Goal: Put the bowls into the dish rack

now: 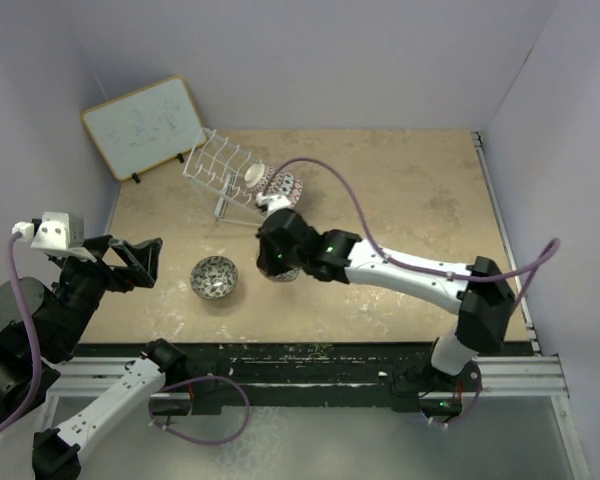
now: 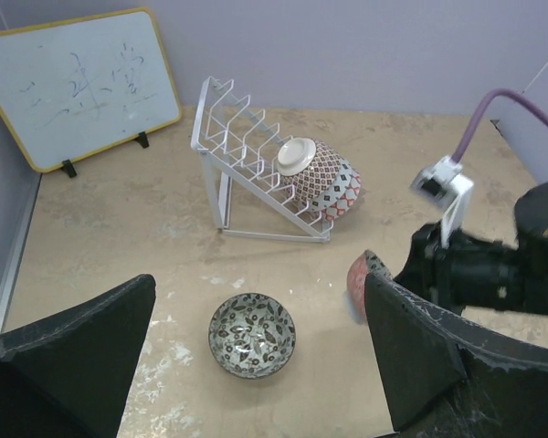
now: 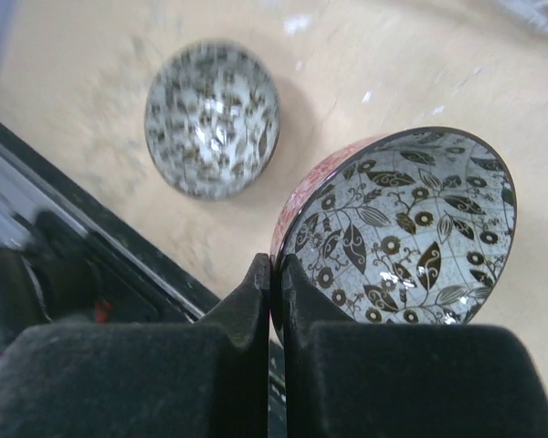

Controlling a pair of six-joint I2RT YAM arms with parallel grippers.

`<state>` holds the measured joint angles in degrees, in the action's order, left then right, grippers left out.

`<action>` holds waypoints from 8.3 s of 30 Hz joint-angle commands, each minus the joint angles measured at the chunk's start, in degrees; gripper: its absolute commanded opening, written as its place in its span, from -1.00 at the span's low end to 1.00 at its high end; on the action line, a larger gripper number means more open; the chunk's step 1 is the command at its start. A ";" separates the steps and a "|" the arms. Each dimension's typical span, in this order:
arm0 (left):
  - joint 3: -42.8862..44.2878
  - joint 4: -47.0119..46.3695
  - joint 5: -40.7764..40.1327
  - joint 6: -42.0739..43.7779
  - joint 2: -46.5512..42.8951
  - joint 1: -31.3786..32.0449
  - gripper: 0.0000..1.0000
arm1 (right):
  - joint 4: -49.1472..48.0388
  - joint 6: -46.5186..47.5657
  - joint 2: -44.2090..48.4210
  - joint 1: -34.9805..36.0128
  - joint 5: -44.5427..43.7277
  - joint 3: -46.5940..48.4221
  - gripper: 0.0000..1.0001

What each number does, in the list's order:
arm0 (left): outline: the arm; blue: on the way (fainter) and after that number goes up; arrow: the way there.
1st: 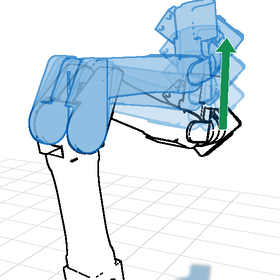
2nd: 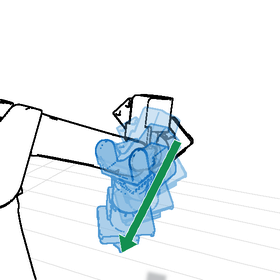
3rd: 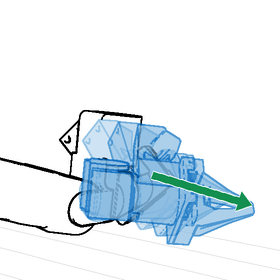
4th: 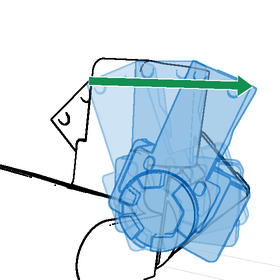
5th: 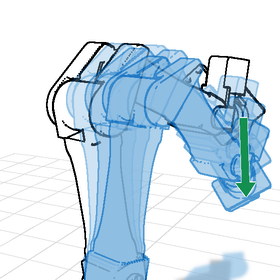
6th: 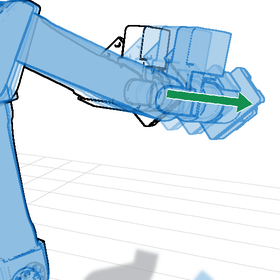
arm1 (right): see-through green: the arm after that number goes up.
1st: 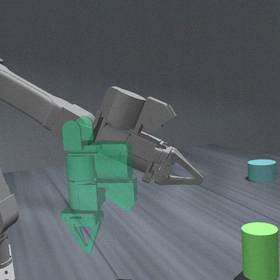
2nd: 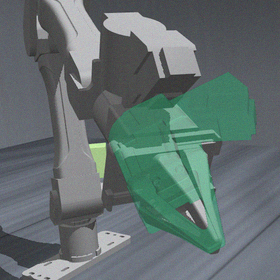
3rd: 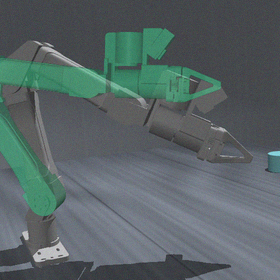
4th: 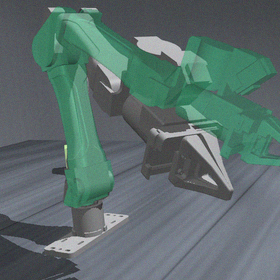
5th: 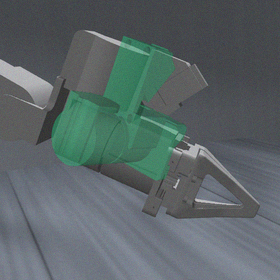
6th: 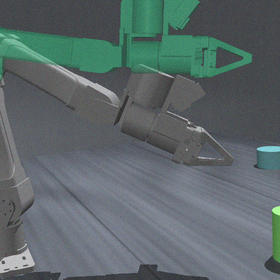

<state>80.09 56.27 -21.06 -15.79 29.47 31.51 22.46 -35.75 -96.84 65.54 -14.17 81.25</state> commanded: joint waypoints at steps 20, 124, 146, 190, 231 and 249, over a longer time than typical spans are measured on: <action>5.55 -0.40 -1.43 2.49 1.64 -0.22 0.98 | -86.42 -34.02 2.07 -25.55 46.32 -13.84 -1.00; 5.49 2.55 -2.37 1.31 1.09 -0.13 0.99 | -132.64 -80.58 -42.23 -34.42 37.10 -1.23 -0.28; 5.83 2.96 -2.04 0.49 0.33 -0.22 0.98 | -125.66 -77.43 -35.85 -34.61 37.55 -12.25 -0.12; 8.68 2.93 -3.96 0.74 0.15 -0.15 0.98 | -29.59 -14.28 0.55 -22.13 23.09 -2.77 0.38; 8.63 3.54 -6.72 1.85 -1.08 -0.13 0.98 | 7.18 11.83 -38.15 6.88 4.38 40.58 0.01; 7.98 3.16 -7.07 2.35 -1.70 -0.13 0.98 | 7.50 15.17 -40.84 7.25 -2.09 40.74 -0.27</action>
<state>88.27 60.93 -27.35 -14.74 28.12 31.51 29.95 -22.52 -138.02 72.49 -13.04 120.64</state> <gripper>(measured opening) 0.990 0.365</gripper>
